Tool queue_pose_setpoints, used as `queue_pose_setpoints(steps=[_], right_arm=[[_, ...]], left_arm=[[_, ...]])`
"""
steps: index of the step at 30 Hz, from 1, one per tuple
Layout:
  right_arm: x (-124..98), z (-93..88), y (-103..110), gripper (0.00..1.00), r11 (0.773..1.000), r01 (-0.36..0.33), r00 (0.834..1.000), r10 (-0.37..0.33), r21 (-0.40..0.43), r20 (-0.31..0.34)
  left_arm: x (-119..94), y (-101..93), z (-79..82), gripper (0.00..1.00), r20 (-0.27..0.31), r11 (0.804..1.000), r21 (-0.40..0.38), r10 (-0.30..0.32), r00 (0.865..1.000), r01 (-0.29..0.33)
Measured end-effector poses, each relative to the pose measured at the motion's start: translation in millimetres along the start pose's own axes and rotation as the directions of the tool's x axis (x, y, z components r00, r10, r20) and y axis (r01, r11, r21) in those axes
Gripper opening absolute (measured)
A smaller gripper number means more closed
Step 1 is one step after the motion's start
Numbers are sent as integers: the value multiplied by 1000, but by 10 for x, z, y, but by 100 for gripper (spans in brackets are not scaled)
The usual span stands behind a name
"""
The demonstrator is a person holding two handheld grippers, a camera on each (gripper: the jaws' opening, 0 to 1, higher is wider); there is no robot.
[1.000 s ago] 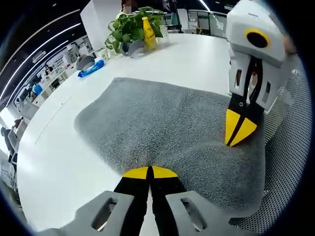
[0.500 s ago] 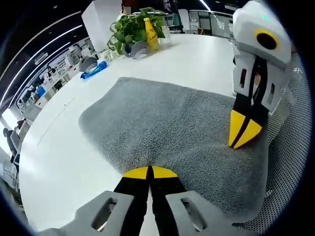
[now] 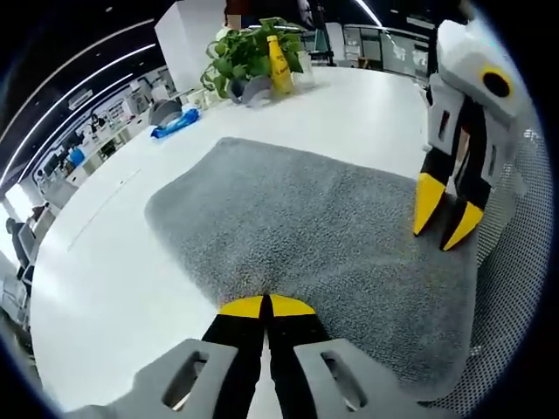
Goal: Fold the towel on the table until its edges align and the towel forms a compact rectangular stack.
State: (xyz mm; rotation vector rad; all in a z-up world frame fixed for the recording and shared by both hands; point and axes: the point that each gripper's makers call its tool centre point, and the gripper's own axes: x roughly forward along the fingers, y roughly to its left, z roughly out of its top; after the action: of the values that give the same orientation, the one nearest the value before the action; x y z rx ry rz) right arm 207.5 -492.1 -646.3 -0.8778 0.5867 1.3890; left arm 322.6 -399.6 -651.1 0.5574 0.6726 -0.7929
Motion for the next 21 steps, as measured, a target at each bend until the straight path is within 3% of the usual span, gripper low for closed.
queue_pose_setpoints(steps=[21], right_arm=[[-79,-108,90,20,999,-8,1000,8,-31,-18]], left_arm=[[-15,76,-42,1,11,999,-38,12,1000,-12]])
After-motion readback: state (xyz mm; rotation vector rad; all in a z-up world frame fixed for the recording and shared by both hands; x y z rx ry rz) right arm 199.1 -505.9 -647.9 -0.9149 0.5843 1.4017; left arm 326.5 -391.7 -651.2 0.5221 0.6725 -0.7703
